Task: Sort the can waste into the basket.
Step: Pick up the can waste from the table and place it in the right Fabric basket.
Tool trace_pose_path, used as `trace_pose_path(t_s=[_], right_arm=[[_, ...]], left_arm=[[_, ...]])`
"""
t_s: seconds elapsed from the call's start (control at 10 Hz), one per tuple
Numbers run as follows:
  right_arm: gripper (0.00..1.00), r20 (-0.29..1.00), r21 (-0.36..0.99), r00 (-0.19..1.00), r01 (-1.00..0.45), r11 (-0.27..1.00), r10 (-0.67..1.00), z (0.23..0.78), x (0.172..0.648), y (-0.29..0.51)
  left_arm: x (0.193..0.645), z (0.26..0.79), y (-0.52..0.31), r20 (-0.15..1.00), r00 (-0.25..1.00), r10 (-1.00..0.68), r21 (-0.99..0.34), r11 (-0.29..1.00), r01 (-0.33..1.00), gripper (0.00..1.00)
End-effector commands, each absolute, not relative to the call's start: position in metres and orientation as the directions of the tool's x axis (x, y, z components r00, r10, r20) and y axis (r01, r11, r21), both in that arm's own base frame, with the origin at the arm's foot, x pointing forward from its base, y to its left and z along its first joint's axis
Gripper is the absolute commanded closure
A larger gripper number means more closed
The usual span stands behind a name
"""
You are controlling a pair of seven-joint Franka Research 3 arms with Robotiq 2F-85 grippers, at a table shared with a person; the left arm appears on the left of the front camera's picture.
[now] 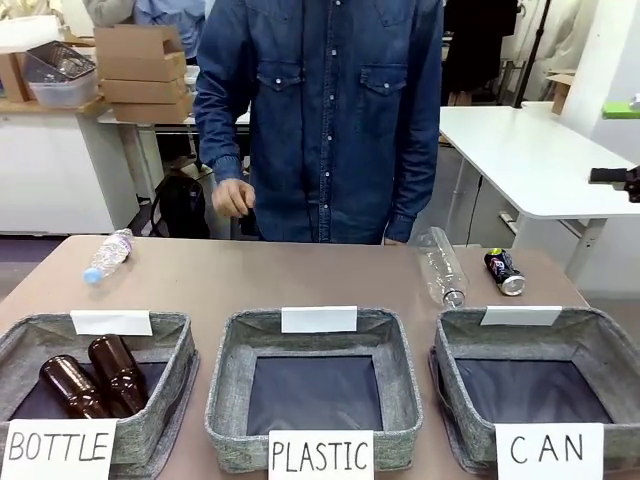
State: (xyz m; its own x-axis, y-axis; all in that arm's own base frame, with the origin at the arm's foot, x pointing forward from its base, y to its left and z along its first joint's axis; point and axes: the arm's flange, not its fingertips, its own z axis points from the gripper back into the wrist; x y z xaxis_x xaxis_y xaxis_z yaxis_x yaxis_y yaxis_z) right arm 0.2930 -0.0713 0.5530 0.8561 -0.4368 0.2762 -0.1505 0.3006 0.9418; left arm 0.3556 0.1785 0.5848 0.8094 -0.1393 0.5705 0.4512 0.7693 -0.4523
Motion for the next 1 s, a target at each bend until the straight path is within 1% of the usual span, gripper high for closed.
trace_pose_path(t_s=[0.0, 0.1, 0.2, 0.3, 0.4, 0.5, 0.6, 0.7, 0.8, 0.9], right_arm=[[0.0, 0.276, 0.942, 0.856, -0.15, 0.3, -0.437, 0.553, 0.293, -0.071], [0.0, 0.399, 0.894, 0.812, -0.243, 0.376, -0.426, 0.591, 0.28, -0.099], [0.0, 0.515, 0.806, 0.78, -0.299, 0.511, -0.356, 0.625, 0.259, -0.127], [0.0, 0.567, 0.699, 0.78, -0.285, 0.656, -0.265, 0.643, 0.236, -0.159], [0.0, 0.598, 0.619, 0.764, -0.247, 0.746, -0.242, 0.647, 0.215, -0.196], [0.0, 0.617, 0.596, 0.736, -0.204, 0.777, -0.28, 0.64, 0.2, -0.224], [0.0, 0.637, 0.582, 0.696, -0.153, 0.799, -0.331, 0.628, 0.189, -0.24], [0.0, 0.623, 0.622, 0.686, -0.143, 0.77, -0.376, 0.613, 0.181, -0.245], [0.0, 0.609, 0.606, 0.728, -0.17, 0.777, -0.315, 0.65, 0.177, -0.23], [0.0, 0.609, 0.606, 0.728, -0.17, 0.777, -0.315, 0.65, 0.177, -0.23]], left_arm=[[0.361, 0.587, 0.082, 0.562, 0.717, -0.412, -0.41, 0.613, 0.675, 1.0], [0.359, 0.592, 0.018, 0.57, 0.651, -0.502, -0.383, 0.539, 0.75, 1.0], [0.355, 0.596, -0.041, 0.604, 0.577, -0.549, -0.391, 0.426, 0.815, 1.0], [0.353, 0.595, -0.099, 0.582, 0.547, -0.602, -0.395, 0.379, 0.837, 1.0], [0.343, 0.585, -0.172, 0.544, 0.602, -0.585, -0.411, 0.44, 0.798, 1.0], [0.326, 0.566, -0.23, 0.531, 0.594, -0.604, -0.41, 0.43, 0.804, 1.0], [0.303, 0.544, -0.278, 0.498, 0.555, -0.666, -0.396, 0.394, 0.829, 1.0], [0.278, 0.52, -0.323, 0.564, 0.516, -0.645, -0.345, 0.384, 0.857, 1.0], [0.249, 0.496, -0.372, 0.616, 0.464, -0.637, -0.302, 0.353, 0.886, 1.0], [0.243, 0.482, -0.385, 0.641, 0.292, -0.71, -0.143, 0.263, 0.954, 1.0]])
